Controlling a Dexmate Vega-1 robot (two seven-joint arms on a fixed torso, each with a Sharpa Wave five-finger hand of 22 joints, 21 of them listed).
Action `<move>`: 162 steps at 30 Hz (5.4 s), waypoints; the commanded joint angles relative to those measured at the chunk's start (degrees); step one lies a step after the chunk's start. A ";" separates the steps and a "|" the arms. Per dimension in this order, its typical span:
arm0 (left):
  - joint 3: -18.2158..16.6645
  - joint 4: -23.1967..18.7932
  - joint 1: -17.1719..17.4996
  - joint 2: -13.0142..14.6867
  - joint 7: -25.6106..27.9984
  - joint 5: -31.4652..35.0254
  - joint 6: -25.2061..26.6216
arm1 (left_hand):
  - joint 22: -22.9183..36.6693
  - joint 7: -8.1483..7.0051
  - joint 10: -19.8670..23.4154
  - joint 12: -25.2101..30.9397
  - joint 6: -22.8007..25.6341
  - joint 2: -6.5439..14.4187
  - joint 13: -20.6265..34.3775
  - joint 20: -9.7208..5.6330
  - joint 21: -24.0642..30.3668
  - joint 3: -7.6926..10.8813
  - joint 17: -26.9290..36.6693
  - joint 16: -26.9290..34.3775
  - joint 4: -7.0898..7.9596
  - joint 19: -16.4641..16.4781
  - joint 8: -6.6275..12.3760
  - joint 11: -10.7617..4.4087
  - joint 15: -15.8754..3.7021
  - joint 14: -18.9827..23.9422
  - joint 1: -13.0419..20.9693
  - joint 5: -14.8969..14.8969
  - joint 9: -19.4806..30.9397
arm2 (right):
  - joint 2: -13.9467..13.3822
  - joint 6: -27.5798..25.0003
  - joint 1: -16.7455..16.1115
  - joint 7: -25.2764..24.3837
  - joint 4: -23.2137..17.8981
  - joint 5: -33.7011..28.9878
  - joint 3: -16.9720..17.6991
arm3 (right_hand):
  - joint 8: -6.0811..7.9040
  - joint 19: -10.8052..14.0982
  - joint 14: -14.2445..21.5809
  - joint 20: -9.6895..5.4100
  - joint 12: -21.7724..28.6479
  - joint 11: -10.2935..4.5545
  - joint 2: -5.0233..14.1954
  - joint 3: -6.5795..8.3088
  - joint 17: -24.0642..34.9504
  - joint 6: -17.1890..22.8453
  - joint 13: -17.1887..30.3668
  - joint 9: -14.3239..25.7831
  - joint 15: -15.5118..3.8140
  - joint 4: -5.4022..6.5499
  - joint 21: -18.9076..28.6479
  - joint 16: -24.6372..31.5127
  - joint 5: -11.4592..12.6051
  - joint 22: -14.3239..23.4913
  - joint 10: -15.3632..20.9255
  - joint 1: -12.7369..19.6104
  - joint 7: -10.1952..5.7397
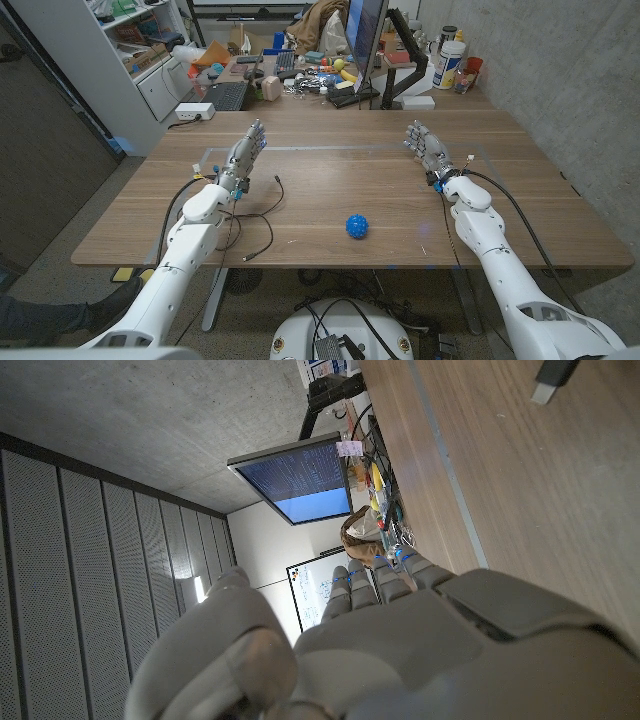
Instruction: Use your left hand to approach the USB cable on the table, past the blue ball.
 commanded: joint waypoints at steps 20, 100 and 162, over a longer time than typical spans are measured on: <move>-2.49 -6.88 4.77 2.44 0.45 0.87 2.34 | 0.35 0.21 0.74 0.33 1.01 0.41 0.21 0.65 0.52 -0.11 0.09 0.51 -0.27 0.04 0.40 -0.01 -0.23 0.34 0.83 -0.07 0.17 | 1.15 1.06 1.44 0.22 1.47 -1.39 0.21 | 0.20 0.49 0.53 -0.60 0.32 0.04 0.33 0.09 0.12 0.51 0.19 -0.03 0.03 -0.48 -0.48 0.25 0.23 0.17 0.62 -0.11 -0.36; -6.43 -22.84 15.93 3.58 4.46 5.41 3.64 | 0.39 0.32 1.12 0.10 3.03 1.16 0.24 1.45 0.51 -0.64 0.13 0.35 -0.62 -0.07 0.36 -0.20 -0.31 0.69 1.78 -0.69 0.21 | 0.79 3.34 3.39 2.15 4.60 -1.28 0.56 | 0.12 1.00 0.76 -0.42 0.29 -0.12 0.54 -0.13 0.09 0.53 0.20 -0.05 0.01 -0.98 -2.03 0.14 0.27 0.22 0.87 -0.46 -0.52; -14.54 -37.68 26.83 9.30 3.97 18.77 10.57 | 0.42 -0.13 1.94 0.19 4.44 1.80 0.26 2.70 0.67 -0.88 0.12 0.52 -0.93 0.22 0.39 -0.72 -0.63 1.52 2.65 -1.04 0.25 | -1.10 2.29 3.38 4.09 3.33 -1.81 -0.26 | 0.12 1.31 0.92 -0.28 0.26 -0.18 0.65 -0.32 0.09 0.59 0.21 -0.05 -0.08 -1.29 -3.13 0.10 0.29 0.26 1.04 -0.78 -0.79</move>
